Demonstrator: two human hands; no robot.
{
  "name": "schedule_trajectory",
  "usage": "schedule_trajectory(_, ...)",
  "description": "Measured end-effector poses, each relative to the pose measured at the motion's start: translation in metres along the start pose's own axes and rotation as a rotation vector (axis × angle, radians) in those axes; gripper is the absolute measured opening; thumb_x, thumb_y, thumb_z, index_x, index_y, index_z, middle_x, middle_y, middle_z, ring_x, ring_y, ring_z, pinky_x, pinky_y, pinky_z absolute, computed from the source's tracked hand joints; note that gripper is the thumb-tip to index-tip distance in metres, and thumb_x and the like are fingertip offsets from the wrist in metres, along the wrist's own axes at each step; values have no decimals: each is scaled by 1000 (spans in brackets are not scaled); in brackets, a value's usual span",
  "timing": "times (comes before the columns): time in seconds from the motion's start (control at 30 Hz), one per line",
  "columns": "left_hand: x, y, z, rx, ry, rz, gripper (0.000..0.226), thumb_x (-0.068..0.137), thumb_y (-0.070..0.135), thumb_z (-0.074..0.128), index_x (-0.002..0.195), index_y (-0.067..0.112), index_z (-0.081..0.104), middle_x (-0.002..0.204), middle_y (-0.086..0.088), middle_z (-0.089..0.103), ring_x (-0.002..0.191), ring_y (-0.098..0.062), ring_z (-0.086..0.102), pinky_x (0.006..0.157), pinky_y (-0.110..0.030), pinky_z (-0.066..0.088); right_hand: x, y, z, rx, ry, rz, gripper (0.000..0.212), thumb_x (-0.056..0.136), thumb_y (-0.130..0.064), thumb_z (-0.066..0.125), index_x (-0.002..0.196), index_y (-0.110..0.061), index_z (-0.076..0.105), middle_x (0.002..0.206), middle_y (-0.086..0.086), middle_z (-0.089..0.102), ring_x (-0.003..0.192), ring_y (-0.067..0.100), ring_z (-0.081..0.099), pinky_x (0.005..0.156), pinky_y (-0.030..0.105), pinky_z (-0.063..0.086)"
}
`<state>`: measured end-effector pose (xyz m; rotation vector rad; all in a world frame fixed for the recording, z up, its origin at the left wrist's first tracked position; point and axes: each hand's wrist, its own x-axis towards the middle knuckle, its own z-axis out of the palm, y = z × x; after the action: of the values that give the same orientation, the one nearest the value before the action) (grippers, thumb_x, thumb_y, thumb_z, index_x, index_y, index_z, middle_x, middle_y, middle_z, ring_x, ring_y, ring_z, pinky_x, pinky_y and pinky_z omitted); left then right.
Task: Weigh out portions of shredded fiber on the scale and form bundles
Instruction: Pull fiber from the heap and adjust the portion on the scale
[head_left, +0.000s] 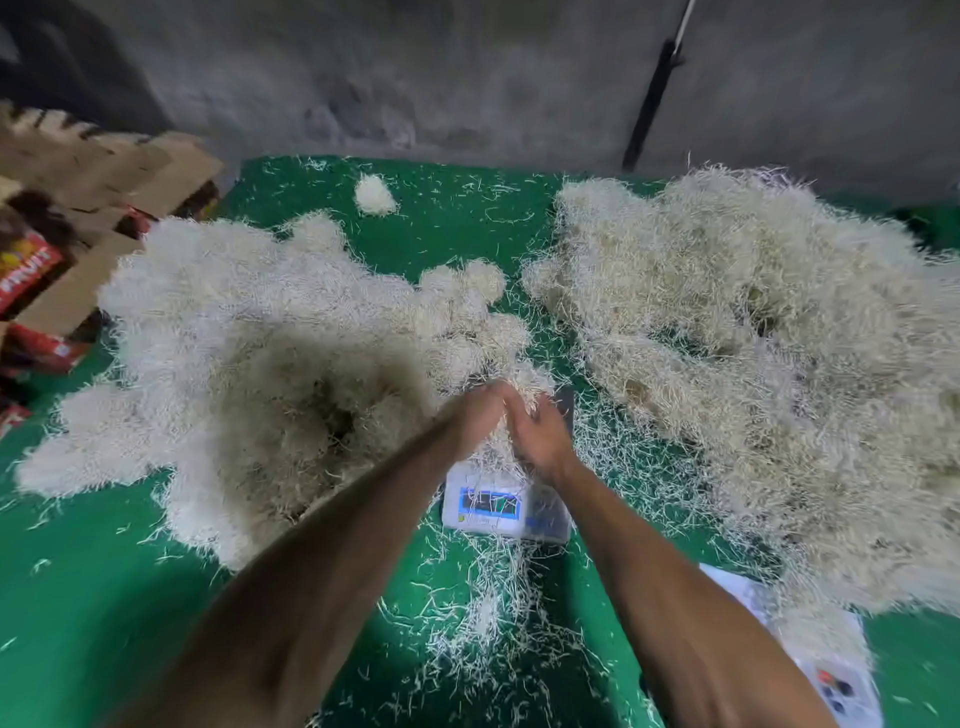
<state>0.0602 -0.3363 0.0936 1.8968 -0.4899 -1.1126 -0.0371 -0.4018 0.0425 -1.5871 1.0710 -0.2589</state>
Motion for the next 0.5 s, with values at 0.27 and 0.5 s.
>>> schedule_trajectory(0.27, 1, 9, 9, -409, 3, -121, 42, 106, 36, 41, 135, 7, 51, 151, -19, 47, 130, -34, 51, 98, -44, 50, 33, -36, -37, 346, 215, 73, 103, 92, -48, 72, 161, -1, 11, 158, 26, 37, 143, 41, 42, 118, 52, 38)
schedule_trajectory(0.5, -29, 7, 8, -208, -21, 192, 42, 95, 57, 46, 131, 37, 51, 130, 18, 58, 115, 2, 60, 108, -29, 47, -25, -42, -12, -159, 31, -299, 43, 98, -35, 51, 128, -7, 64, 129, 16, 63, 120, 27, 59, 106, 43, 46)
